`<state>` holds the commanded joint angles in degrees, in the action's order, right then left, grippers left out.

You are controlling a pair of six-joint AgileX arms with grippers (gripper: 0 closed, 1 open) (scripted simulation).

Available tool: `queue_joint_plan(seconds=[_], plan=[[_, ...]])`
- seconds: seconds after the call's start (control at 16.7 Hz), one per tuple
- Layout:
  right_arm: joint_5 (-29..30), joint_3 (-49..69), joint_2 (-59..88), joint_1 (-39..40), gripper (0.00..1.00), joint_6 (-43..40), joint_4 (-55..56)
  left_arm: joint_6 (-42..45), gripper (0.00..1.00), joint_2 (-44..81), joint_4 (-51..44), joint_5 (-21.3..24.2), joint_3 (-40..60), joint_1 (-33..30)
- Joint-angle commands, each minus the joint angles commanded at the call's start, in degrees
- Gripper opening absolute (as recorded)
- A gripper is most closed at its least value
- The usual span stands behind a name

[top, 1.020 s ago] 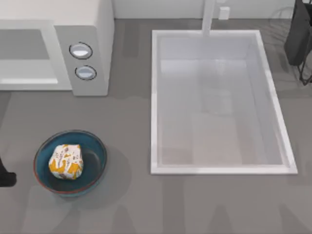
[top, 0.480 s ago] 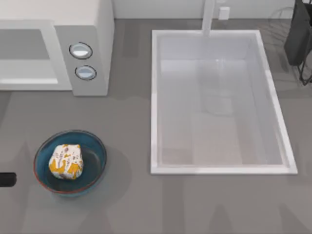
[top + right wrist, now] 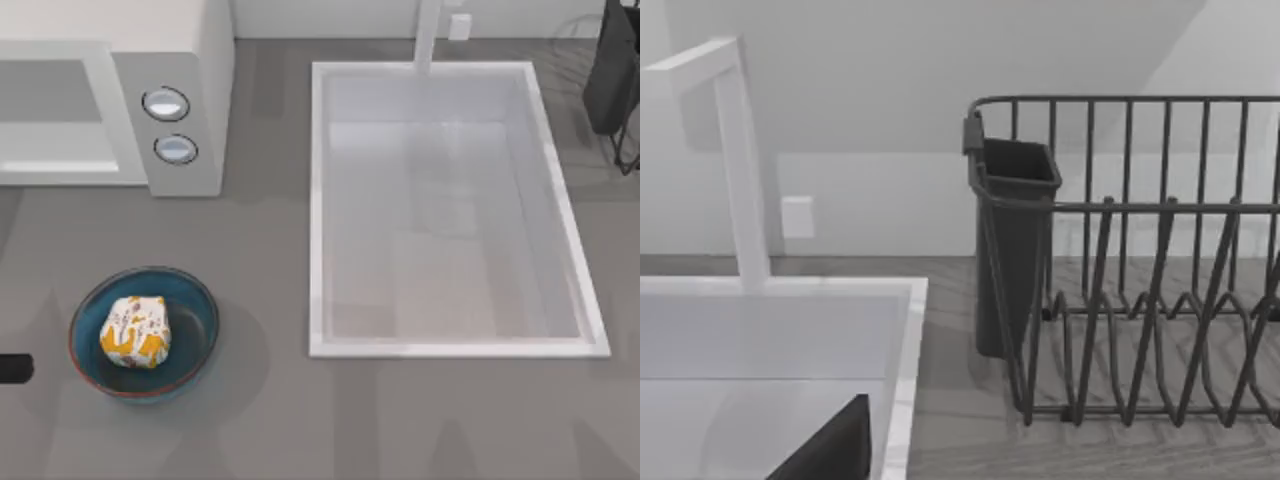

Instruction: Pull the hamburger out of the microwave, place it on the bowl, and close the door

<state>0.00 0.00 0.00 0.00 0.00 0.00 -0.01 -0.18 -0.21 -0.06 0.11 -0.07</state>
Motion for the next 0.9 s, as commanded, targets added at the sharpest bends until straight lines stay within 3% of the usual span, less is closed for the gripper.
queue_joint_plan(seconds=[0.42,0.72,0.9], plan=[[0.0,0.0,0.0,0.0,1.0,0.0,0.0,-0.1,0.0,-6.3,-9.6,-1.8,3.2,-1.8],[0.0,0.0,0.0,0.0,1.0,0.0,0.0,-0.1,0.0,-6.5,-10.0,-2.1,3.1,-1.9],[0.0,0.0,0.0,0.0,1.0,0.0,0.0,-0.2,0.0,-8.7,-11.6,-5.9,2.5,-5.7]])
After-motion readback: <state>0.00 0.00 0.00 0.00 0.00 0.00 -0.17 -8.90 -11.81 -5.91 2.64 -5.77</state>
